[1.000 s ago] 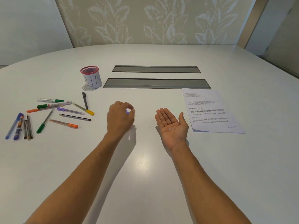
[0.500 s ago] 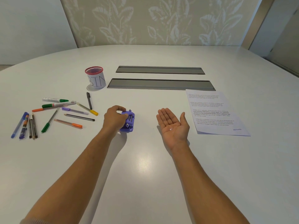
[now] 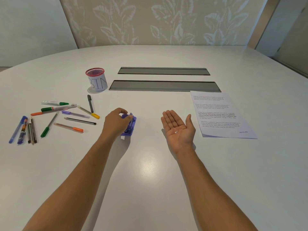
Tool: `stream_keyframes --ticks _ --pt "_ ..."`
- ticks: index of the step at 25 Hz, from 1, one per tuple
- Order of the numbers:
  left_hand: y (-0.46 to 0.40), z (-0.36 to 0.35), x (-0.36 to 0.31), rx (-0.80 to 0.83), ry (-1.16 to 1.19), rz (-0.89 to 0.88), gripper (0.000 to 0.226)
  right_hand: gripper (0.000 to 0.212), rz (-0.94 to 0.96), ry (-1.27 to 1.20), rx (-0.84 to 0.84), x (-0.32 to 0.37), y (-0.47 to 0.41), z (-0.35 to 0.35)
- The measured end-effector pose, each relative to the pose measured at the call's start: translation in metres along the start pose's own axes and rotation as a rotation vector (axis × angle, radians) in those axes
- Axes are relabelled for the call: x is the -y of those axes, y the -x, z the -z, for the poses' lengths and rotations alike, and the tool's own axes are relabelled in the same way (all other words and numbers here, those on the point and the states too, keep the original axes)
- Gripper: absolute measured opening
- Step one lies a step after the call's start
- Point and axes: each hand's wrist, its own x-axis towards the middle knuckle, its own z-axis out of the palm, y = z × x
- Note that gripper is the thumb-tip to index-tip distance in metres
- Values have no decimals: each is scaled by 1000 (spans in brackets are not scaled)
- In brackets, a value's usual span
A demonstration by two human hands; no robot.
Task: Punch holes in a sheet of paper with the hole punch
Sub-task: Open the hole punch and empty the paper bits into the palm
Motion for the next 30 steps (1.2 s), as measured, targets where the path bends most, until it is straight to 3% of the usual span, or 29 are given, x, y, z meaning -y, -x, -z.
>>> stream_keyframes --ticks 3,4,8,15,30 --pt "12 -12 -8 -220 -277 -324 30 66 19 -11 0 3 1 1" --pt "17 -18 -13 -224 -308 -454 25 66 21 -9 0 4 1 1" --pt "30 -48 -22 -19 -474 -701 17 65 23 -3 -4 4 3 0" --pt "33 -63 -29 102 -686 -804 21 66 30 23 -19 4 5 -1" --pt "48 -77 -31 36 -991 -789 10 64 21 37 -26 2 12 -1"
